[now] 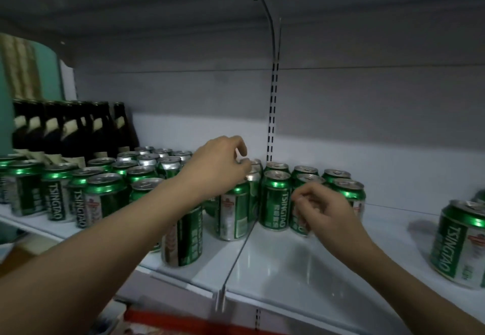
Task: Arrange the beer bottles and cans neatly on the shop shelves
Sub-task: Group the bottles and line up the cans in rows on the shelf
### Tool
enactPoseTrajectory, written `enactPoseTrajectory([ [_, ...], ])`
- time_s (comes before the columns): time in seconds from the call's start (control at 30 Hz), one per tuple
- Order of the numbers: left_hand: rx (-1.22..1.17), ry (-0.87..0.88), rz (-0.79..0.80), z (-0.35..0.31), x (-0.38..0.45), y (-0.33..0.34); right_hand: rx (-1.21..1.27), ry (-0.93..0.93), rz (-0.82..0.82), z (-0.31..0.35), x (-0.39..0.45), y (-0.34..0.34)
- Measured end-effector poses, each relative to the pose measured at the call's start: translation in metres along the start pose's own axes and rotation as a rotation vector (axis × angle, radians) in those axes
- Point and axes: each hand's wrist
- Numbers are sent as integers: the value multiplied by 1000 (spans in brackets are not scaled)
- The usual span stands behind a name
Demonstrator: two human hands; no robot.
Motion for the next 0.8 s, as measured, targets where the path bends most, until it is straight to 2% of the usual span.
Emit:
enactPoseTrajectory([
  [0.13,-16,-113,170,16,1,-2,-60,196,254,11,4,42],
  [0.23,-56,-154,214,21,3,-6,-150,252,337,20,7,64],
  [0.4,-72,-159,316,29,1,-2,-117,286,276,24,9,85],
  [0.6,-32,-116,290,28,-2,2,-20,313,181,22,11,91],
  [0.7,-116,-147,285,22,-2,0,35,321,139,20,8,93],
  [0.8,-294,-173,211,16,0,-6,131,276,73,31,10,88],
])
Point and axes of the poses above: each hand's wrist, its own x-axis towards the middle knuckle, its own y-axis out of the palm, z = x × y, and after that the axes turned 4 degrees about -x, right-handed
